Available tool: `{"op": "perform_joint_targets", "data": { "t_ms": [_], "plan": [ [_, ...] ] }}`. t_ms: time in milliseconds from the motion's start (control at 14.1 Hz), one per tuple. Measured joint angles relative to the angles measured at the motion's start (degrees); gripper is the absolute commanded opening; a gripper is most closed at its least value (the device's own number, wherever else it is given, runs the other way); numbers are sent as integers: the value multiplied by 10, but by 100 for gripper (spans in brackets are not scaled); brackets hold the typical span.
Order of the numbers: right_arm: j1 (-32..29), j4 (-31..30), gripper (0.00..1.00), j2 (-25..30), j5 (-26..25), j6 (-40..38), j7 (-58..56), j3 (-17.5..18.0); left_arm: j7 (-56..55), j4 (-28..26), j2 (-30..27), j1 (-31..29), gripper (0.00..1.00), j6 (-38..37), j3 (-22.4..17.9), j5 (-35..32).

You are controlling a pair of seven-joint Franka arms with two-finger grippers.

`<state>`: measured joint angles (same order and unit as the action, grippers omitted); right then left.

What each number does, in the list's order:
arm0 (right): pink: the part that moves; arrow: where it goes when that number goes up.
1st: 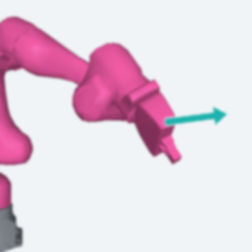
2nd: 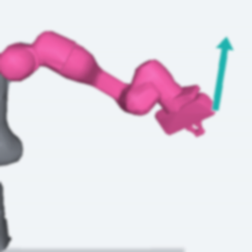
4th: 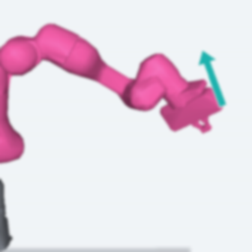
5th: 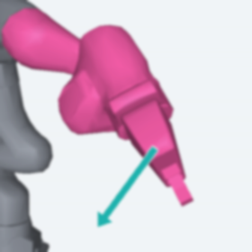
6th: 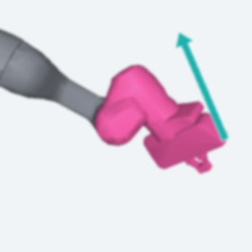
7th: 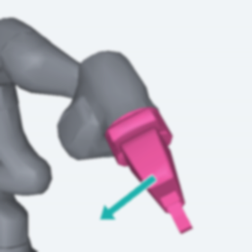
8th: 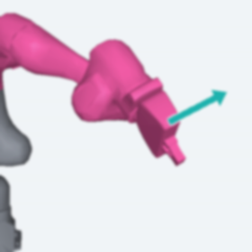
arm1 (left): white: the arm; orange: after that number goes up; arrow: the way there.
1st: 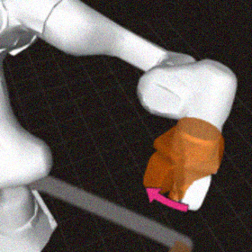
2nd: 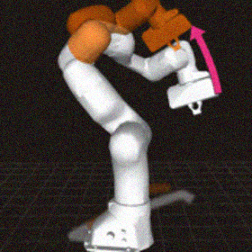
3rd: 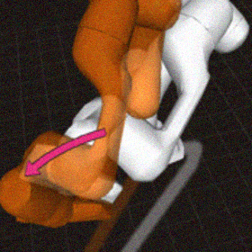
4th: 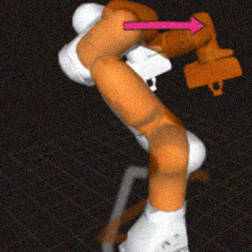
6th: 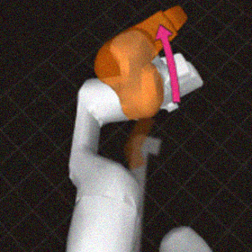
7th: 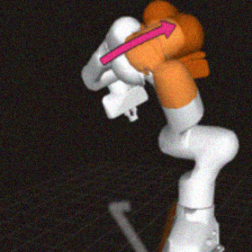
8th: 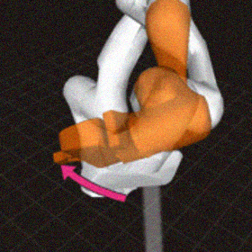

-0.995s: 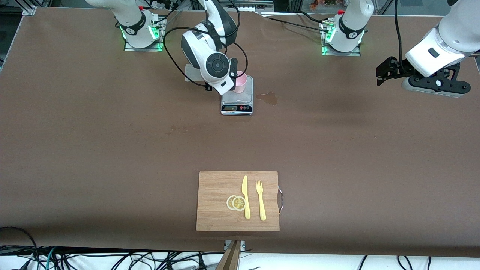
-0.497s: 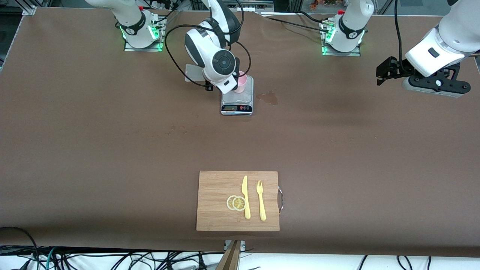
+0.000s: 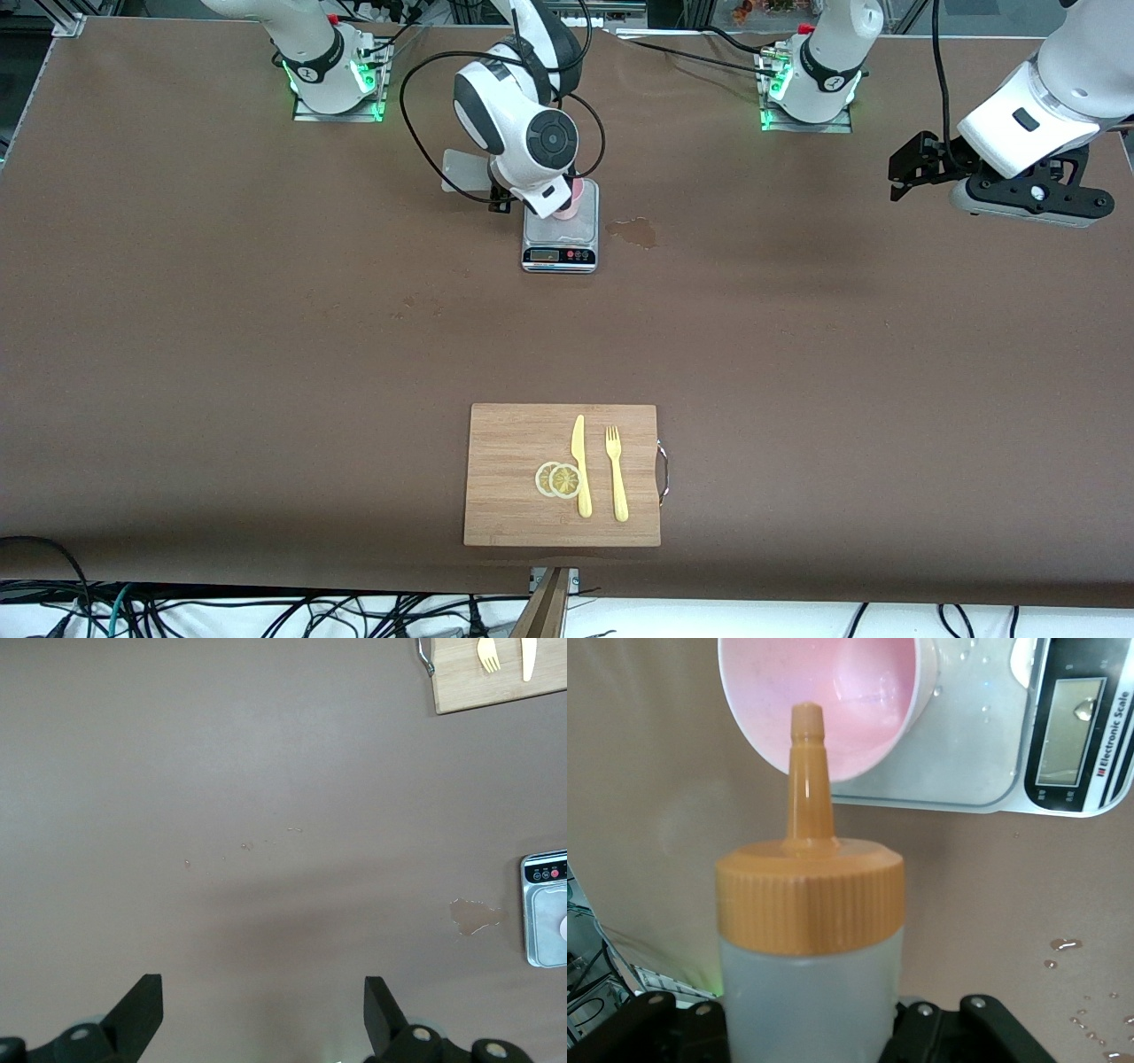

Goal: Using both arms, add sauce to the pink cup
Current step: 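Tilt the bottle nozzle into the pink cup with the right gripper, then carry the bottle back with the right gripper and lower it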

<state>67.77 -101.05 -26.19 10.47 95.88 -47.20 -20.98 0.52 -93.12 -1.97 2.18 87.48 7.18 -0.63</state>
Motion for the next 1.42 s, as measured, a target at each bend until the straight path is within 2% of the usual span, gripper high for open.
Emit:
{"op": "perform_joint_targets", "data": {
  "t_ms": [426, 1066, 1421],
  "plan": [
    [-4, 0, 16, -1, 10, -3, -3, 0, 0, 2, 0, 0, 100, 0, 2, 0],
    [-55, -5, 16, 18, 96, -3, -119, -2, 0, 2, 0, 0, 100, 0, 3, 0],
    [-117, -8, 16, 42, 148, -9, -212, -3, 0, 2, 0, 0, 100, 0, 3, 0]
  ]
}}
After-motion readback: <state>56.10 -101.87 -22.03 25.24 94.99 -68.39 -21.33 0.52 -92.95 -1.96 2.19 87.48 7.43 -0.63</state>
